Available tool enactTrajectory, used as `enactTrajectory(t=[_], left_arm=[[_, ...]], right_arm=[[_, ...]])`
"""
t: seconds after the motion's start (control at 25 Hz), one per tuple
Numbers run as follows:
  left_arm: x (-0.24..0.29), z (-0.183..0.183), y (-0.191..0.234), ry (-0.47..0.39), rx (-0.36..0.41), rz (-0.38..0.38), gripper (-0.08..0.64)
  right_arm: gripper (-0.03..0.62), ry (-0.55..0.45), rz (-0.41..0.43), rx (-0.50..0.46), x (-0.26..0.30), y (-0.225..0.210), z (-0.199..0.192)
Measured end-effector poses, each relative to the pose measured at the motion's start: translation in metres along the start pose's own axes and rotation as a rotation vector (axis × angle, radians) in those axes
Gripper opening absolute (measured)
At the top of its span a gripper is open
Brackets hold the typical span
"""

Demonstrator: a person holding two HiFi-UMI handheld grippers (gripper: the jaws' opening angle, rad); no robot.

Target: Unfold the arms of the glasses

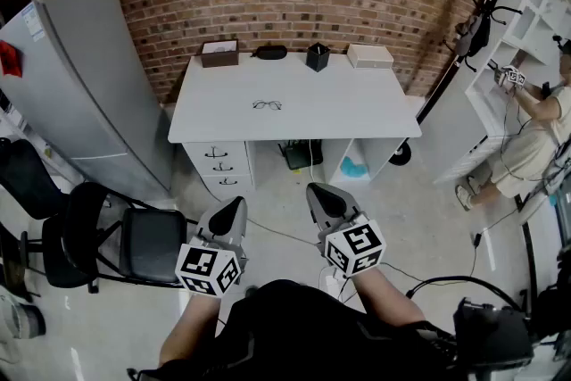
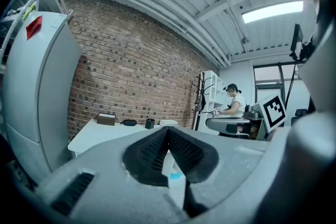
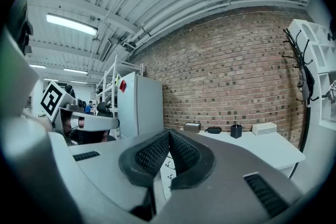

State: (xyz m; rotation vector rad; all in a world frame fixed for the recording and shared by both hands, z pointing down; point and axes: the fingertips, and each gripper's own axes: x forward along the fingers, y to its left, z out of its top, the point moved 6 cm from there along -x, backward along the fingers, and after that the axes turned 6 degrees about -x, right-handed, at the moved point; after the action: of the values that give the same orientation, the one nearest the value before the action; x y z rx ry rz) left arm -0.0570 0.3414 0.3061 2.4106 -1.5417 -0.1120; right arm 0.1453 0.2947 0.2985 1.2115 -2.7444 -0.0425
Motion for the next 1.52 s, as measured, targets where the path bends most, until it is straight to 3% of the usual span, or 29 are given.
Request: enactTrajectory(t=[0.52, 0.88, 1.52], left_arm=[[0.009, -0.008, -0.010, 0.029, 0.002, -0.057, 0.008], [-0.006, -0.007, 0.018, 0.009, -0.037, -0.037, 0.008], [-0.021, -0.010, 0.071, 0.013, -0.071, -0.100, 0.008]], right_arm=[[0.008, 0.007, -0.008, 0.022, 0.002, 0.000, -0.005], [0.009, 0.008, -0.015, 0.024, 0.018, 0.019, -0.007], [0.009, 0.045, -0.090, 0.015, 0.046, 0.059, -0.008]])
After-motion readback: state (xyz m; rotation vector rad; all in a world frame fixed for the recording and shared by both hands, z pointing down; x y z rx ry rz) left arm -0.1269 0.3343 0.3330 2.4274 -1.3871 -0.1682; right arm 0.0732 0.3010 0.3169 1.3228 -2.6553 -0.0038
